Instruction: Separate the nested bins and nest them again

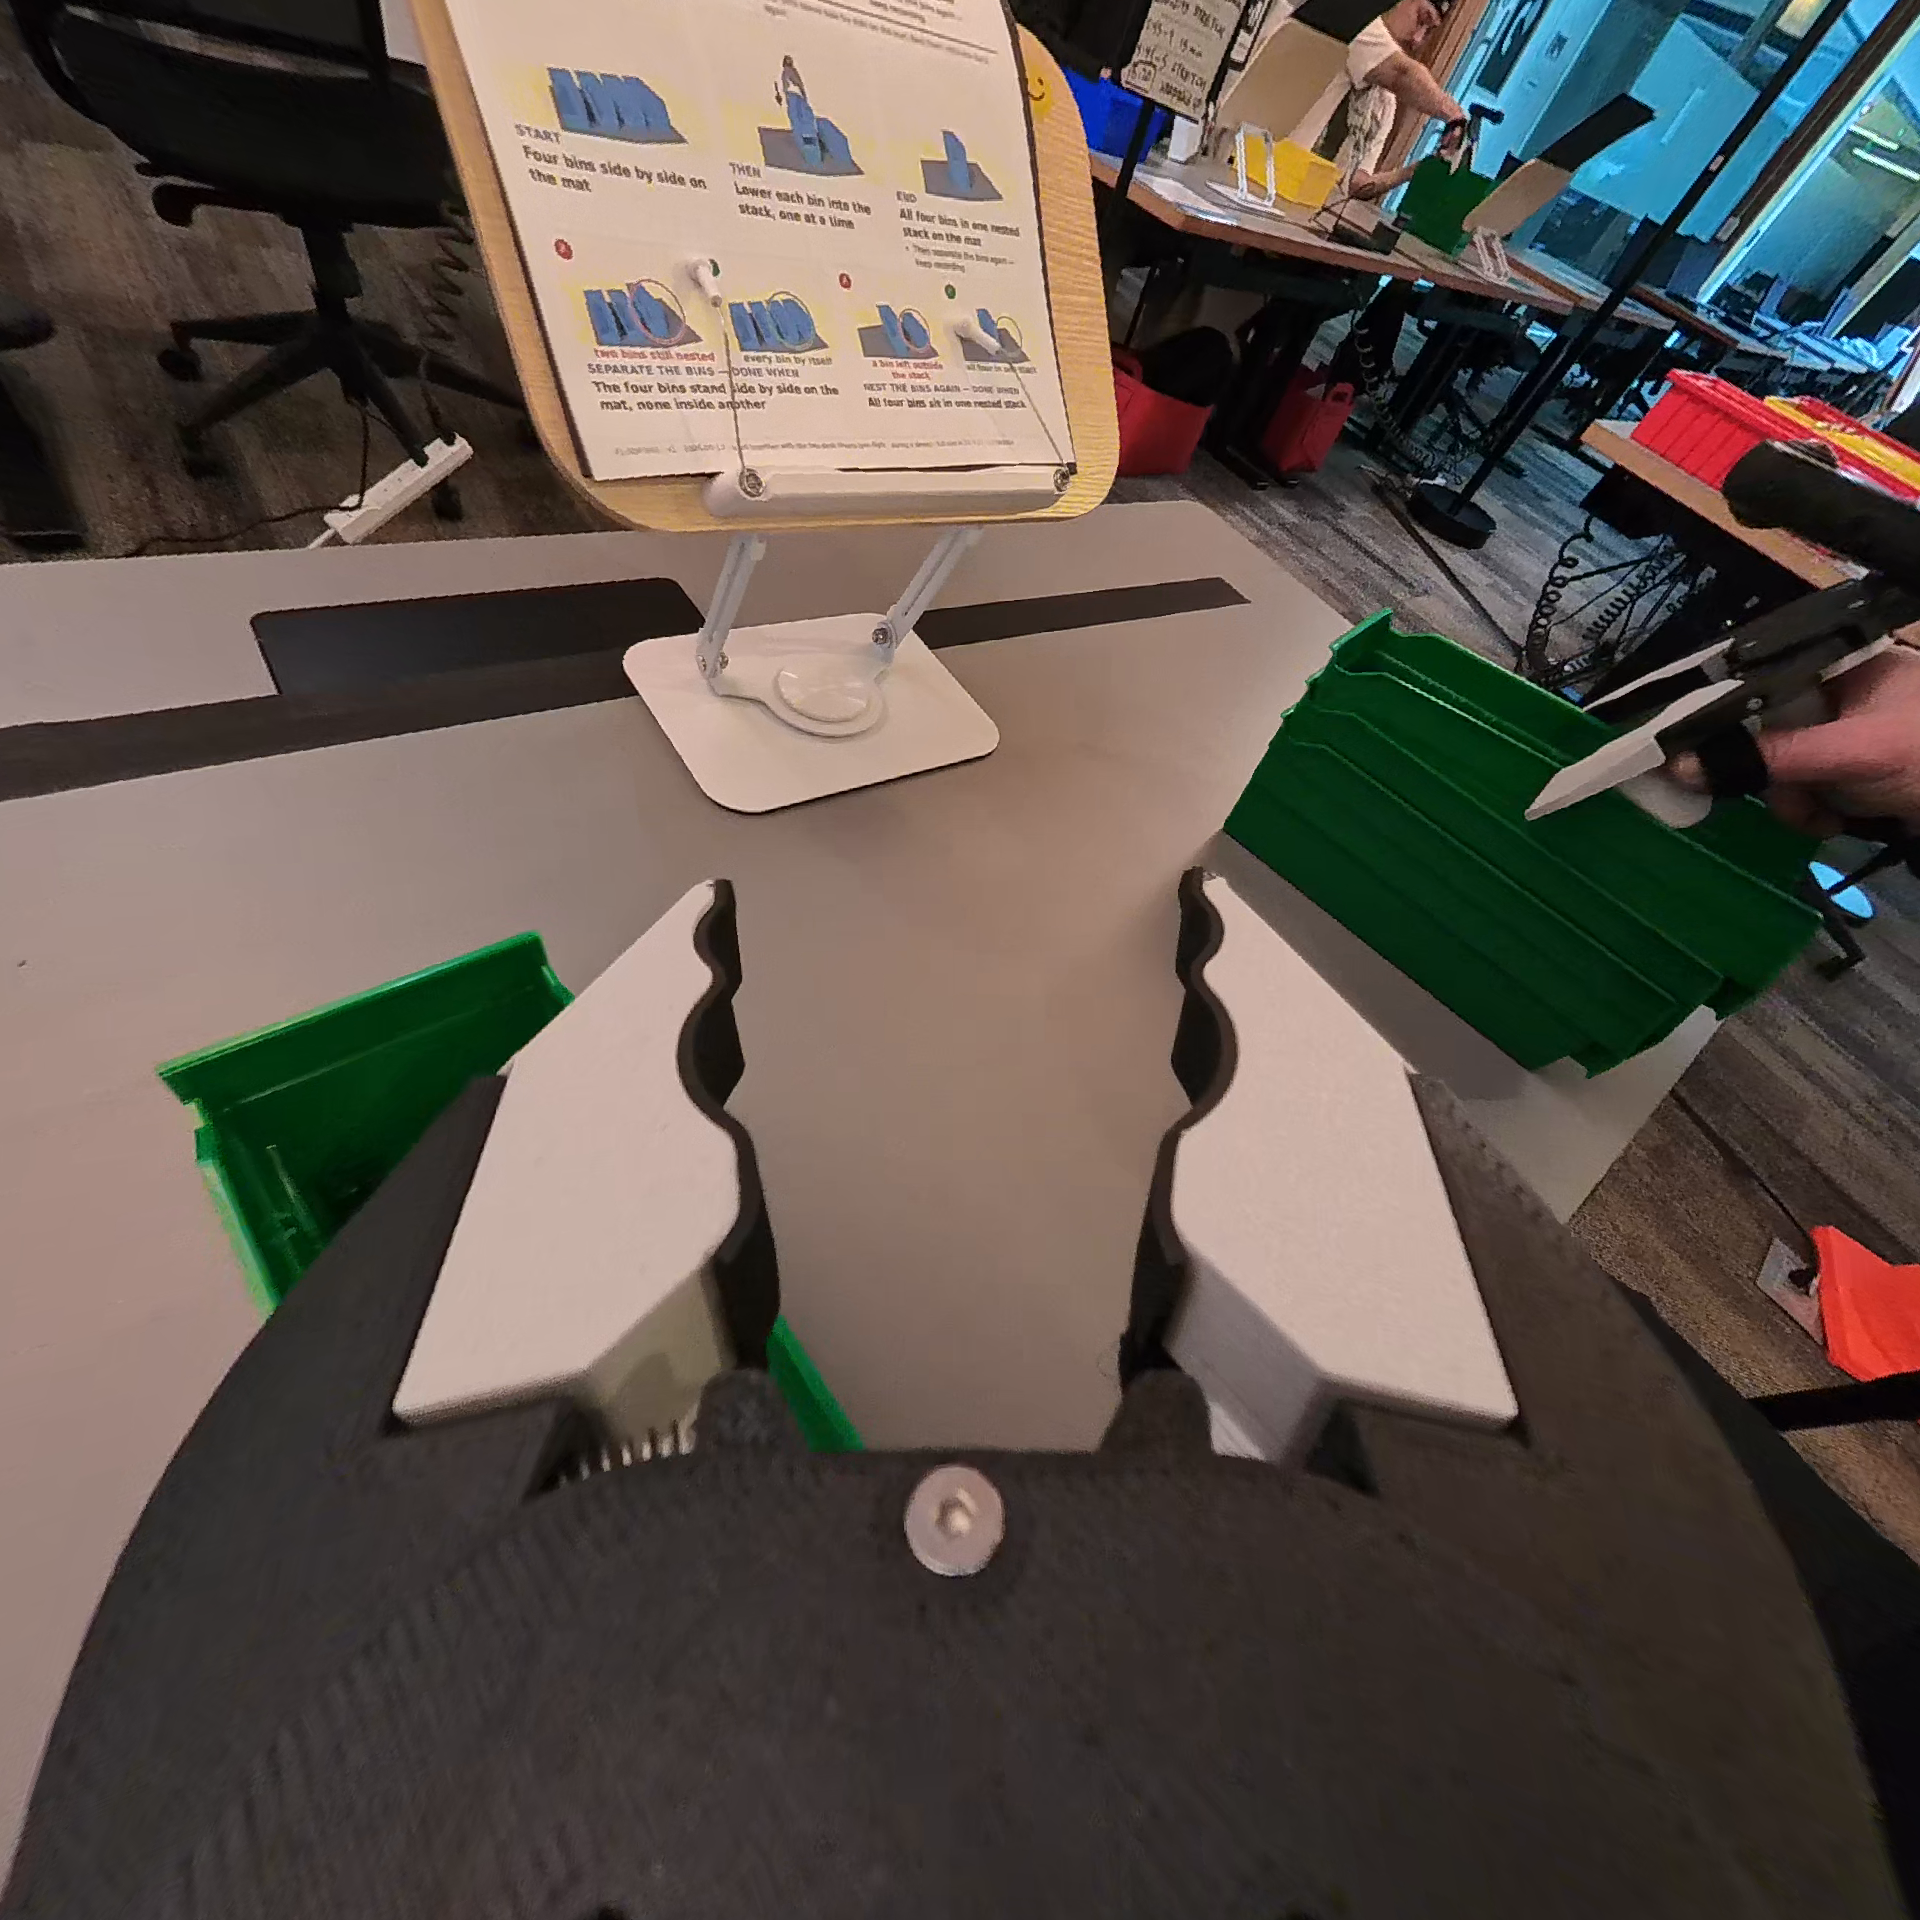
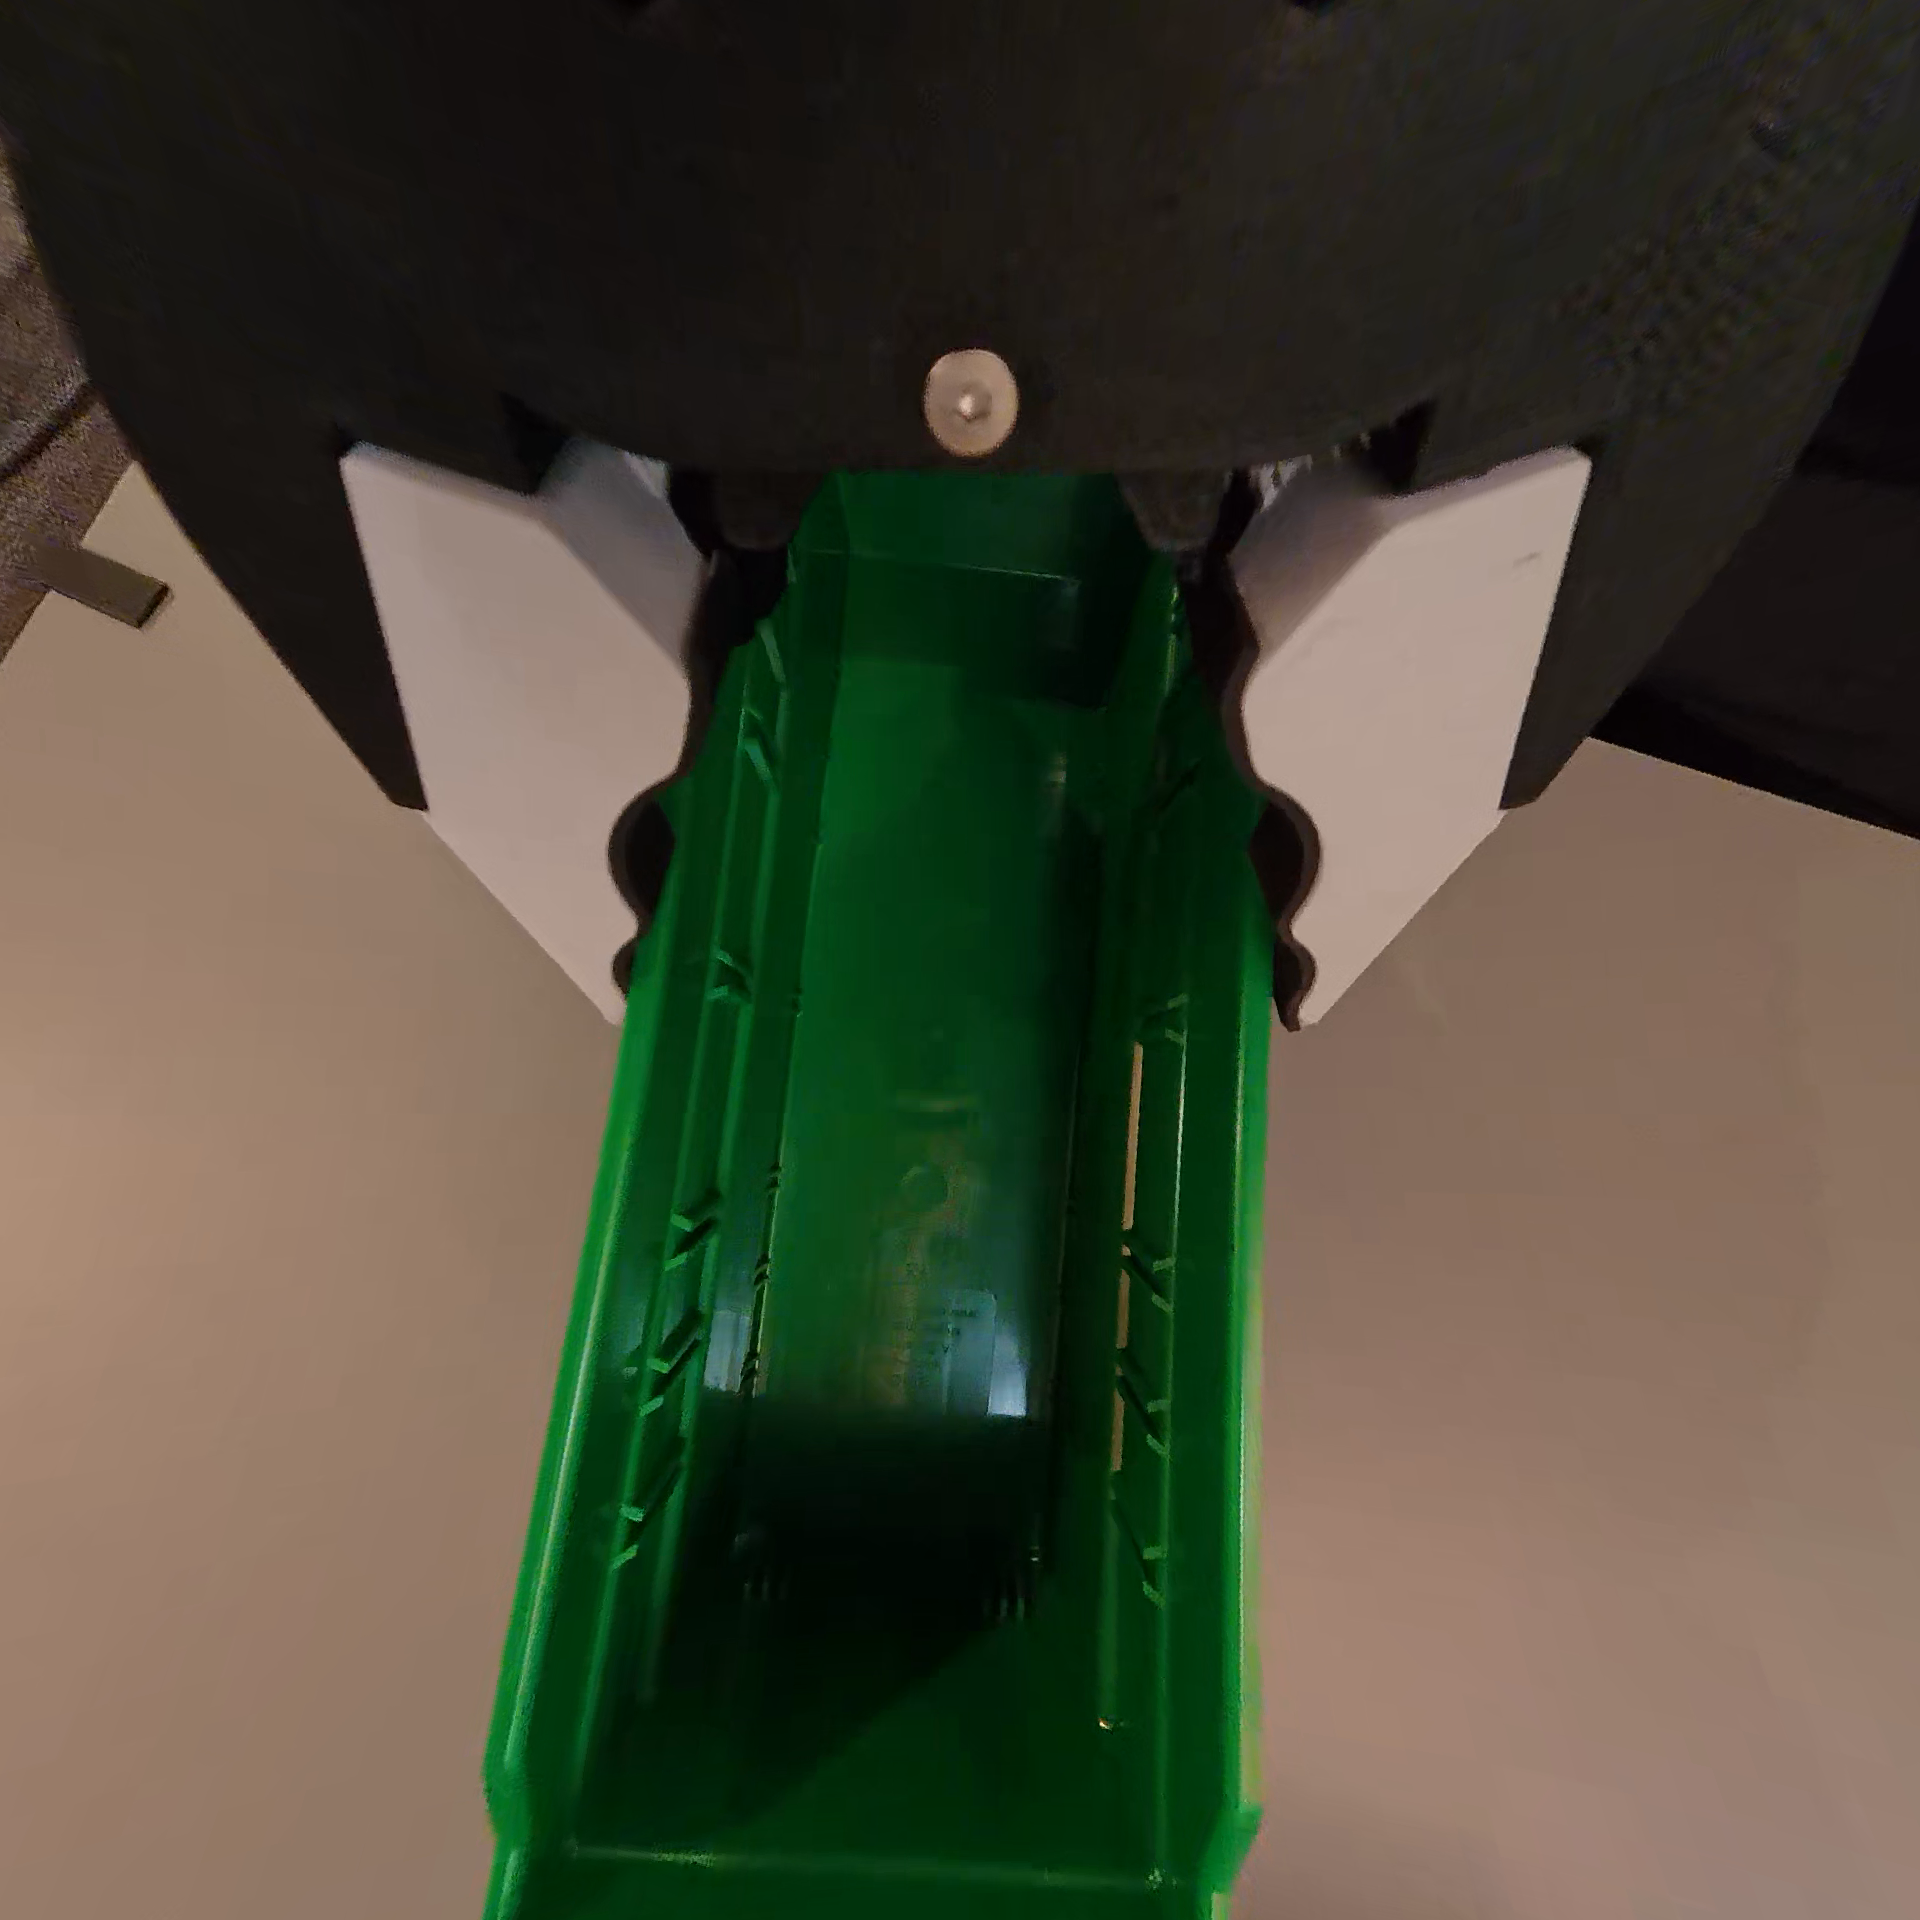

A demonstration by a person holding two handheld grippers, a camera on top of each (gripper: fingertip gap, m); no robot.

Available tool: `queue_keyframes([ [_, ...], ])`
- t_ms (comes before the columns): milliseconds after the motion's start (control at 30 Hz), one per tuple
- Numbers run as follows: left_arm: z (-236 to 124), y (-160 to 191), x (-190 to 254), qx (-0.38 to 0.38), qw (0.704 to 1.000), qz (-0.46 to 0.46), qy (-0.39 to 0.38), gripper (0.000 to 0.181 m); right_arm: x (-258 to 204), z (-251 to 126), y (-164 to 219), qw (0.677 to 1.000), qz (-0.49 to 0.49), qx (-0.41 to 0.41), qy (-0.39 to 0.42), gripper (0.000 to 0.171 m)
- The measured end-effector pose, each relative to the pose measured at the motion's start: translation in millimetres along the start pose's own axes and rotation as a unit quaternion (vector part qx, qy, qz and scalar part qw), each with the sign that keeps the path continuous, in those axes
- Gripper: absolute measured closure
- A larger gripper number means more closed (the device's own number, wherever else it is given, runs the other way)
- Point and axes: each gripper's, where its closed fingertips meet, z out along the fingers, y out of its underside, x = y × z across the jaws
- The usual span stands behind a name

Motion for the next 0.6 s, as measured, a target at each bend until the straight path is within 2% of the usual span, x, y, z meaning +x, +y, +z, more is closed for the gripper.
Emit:
queue_keyframes([
  [100,-2,-1,-2,0.003,1.000,-0.003,-0.002,0.098,0,-1,-2,1.000,-0.005,0.007,-0.005,0.066],
  [233,-3,-1,-4,0.003,1.000,-0.003,-0.005,0.098,-1,-9,-10,0.999,-0.004,0.039,0.001,0.069],
  [367,-2,-1,-3,0.003,1.000,-0.002,-0.005,0.098,0,-12,-12,0.998,-0.006,0.057,0.005,0.067],
  [600,0,3,-6,-0.005,1.000,-0.004,-0.007,0.098,1,11,-4,0.999,-0.001,0.045,0.006,0.058],
])
